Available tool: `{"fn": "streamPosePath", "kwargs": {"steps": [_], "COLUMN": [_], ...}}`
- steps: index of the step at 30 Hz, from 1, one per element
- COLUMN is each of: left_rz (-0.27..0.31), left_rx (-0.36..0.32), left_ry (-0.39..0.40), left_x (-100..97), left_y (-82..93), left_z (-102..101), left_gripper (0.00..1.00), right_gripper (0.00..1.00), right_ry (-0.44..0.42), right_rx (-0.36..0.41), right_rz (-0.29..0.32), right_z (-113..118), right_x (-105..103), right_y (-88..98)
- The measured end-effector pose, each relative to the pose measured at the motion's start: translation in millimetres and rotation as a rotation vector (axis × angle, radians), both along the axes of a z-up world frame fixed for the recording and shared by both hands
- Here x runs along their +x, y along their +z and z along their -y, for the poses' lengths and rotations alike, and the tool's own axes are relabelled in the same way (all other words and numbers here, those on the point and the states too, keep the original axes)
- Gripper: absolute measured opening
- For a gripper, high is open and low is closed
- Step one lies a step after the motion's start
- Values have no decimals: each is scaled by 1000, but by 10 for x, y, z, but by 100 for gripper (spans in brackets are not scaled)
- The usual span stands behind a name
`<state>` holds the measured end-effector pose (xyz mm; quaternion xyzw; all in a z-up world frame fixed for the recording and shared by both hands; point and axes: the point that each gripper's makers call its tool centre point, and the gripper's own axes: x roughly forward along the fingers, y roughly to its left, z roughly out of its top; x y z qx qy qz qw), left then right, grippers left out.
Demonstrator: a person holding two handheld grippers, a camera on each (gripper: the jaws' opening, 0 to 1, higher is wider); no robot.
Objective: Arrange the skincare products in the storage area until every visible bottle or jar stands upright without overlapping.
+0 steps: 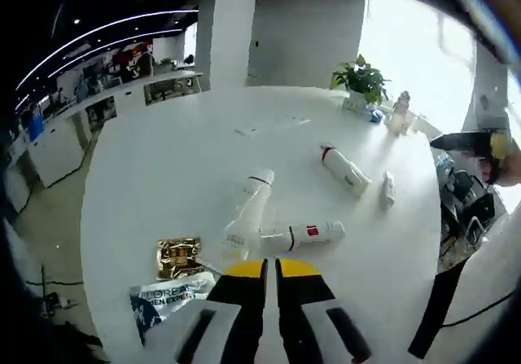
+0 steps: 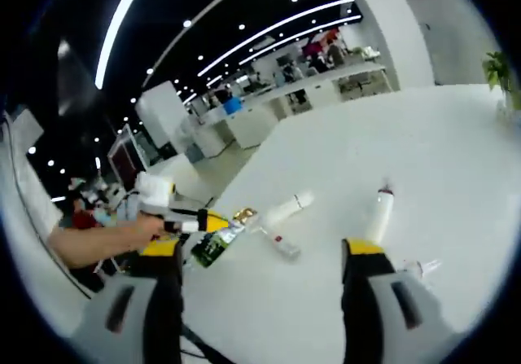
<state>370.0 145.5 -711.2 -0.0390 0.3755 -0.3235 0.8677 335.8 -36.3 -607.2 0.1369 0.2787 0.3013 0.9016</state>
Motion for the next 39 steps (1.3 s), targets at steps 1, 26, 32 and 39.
{"fn": "streamPosePath", "kwargs": {"steps": [1,26,32,39], "left_rz": [9,67,62,83], "left_rx": [-17,-116,-56,-61], "left_ry": [10,335,373,404], "left_x": [-120,-1367,-1392,-1309], "left_y": [19,72,-47,-87], "left_z": [4,258,174,260], "left_gripper": [5,53,68,72], "right_gripper": [79,88,88,90], "right_ry": [34,872,977,1080], "right_rx": [-12,-517,-682,-843], "right_rz": [9,37,31,16], "right_z": [-57,-1085,-1156,-1164], "right_x": [61,1067,1405,1710], "right_y": [4,-668,-882,-1160]}}
